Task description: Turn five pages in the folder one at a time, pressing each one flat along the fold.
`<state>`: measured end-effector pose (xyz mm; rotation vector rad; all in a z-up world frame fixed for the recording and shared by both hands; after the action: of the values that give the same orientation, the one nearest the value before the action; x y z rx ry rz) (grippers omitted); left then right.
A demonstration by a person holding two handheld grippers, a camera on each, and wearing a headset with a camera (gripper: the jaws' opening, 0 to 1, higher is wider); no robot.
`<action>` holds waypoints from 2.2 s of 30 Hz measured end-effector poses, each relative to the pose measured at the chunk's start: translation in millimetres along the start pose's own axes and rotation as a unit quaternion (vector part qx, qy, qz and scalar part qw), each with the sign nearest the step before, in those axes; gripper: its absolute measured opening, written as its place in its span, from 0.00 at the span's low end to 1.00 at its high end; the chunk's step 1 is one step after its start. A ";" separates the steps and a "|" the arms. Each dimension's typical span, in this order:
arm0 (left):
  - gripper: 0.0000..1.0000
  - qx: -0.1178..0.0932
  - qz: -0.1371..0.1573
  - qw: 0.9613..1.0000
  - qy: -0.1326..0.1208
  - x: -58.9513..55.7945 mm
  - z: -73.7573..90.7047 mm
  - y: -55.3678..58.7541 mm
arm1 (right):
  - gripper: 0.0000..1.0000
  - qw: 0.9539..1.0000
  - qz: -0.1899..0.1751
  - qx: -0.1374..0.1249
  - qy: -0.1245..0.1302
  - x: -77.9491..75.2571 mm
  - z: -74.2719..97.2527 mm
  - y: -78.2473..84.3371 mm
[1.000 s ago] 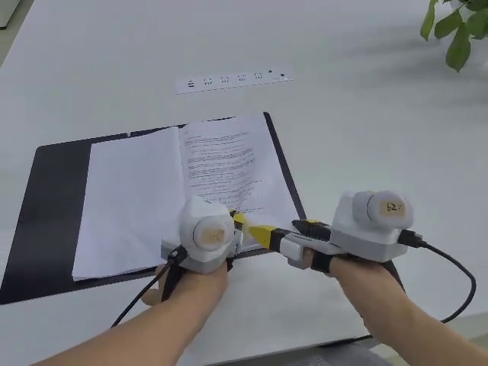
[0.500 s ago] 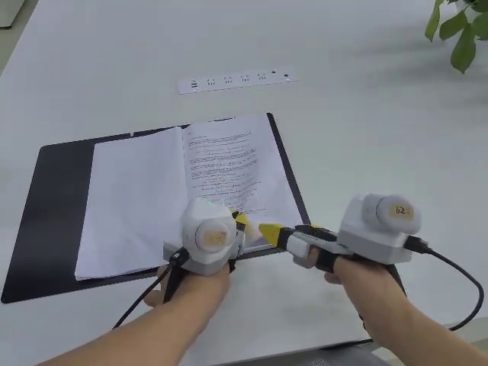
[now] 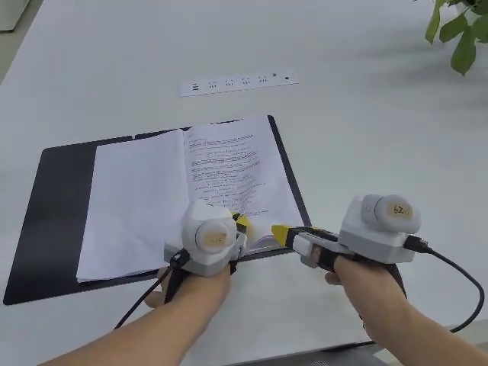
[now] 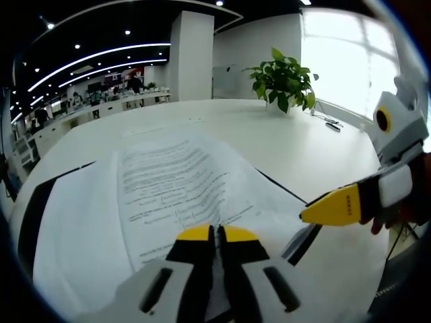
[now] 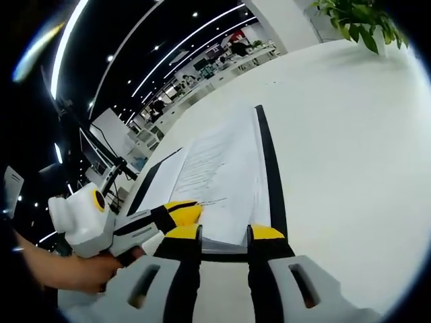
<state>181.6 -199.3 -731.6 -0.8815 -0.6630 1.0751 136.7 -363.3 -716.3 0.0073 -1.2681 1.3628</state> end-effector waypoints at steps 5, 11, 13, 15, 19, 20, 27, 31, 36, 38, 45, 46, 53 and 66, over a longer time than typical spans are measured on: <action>0.06 0.007 -0.002 1.000 0.005 -1.4 0.4 -1.5 | 0.00 1.000 -0.005 -0.004 0.015 -6.4 3.0 0.4; 0.09 0.025 0.003 0.999 0.021 4.4 4.6 -6.3 | 0.00 0.999 -0.011 -0.023 0.018 -4.4 10.7 -4.8; 0.14 0.028 0.005 0.999 0.015 9.4 10.0 -7.4 | 0.00 0.999 -0.015 -0.035 0.010 -0.2 13.4 -8.2; 0.15 0.027 0.007 0.999 0.017 12.9 15.1 -8.9 | 0.00 0.999 -0.013 -0.044 0.002 4.5 14.3 -11.2; 0.18 0.015 -0.004 1.000 0.025 21.6 31.2 -17.0 | 0.00 0.998 -0.005 -0.061 -0.021 18.9 13.9 -20.8; 0.19 0.013 -0.005 1.000 0.026 23.8 34.7 -18.6 | 0.00 0.998 -0.004 -0.064 -0.026 22.3 13.6 -22.9; 0.21 -0.007 0.003 0.999 0.032 45.7 64.3 -27.1 | 0.00 0.995 0.005 -0.082 -0.062 50.0 2.5 -36.2; 0.22 -0.017 0.014 1.000 0.022 64.8 81.8 -28.3 | 0.00 0.993 0.011 -0.083 -0.086 69.8 -9.9 -40.3; 0.22 -0.022 0.026 0.999 0.006 89.3 101.5 -24.6 | 0.00 0.991 0.023 -0.077 -0.111 94.1 -29.8 -41.9; 0.23 -0.022 0.032 0.999 -0.005 100.2 108.0 -21.0 | 0.00 0.990 0.026 -0.073 -0.120 104.4 -37.7 -41.6; 0.23 -0.025 0.053 0.998 -0.034 129.6 130.4 -12.2 | 0.00 0.987 0.042 -0.044 -0.152 135.6 -64.0 -33.3; 0.23 -0.025 0.061 0.997 -0.038 135.0 134.0 -10.5 | 0.00 0.986 0.044 -0.039 -0.154 138.8 -67.0 -31.7; 0.23 -0.026 0.074 0.995 -0.062 161.5 155.4 -0.7 | 0.00 0.983 0.052 -0.010 -0.175 165.8 -91.5 -16.7; 0.24 -0.032 0.077 0.992 -0.097 204.7 195.8 6.9 | 0.00 0.979 0.053 0.055 -0.187 200.9 -147.9 15.4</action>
<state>89.6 48.8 -630.3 -0.9019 -0.8042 1.2957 164.2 -122.9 -653.8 0.2891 -1.5194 1.5728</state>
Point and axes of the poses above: the centre of the closed fingertips' face, and the gripper's own axes: z roughly backward along the fingers, x roughly to its left, y roughly out of its underside, the point moved 10 cm from there along z, roughly backward along the fingers, and after that the axes turned 13 degrees about -y, right-handed, at the moved point
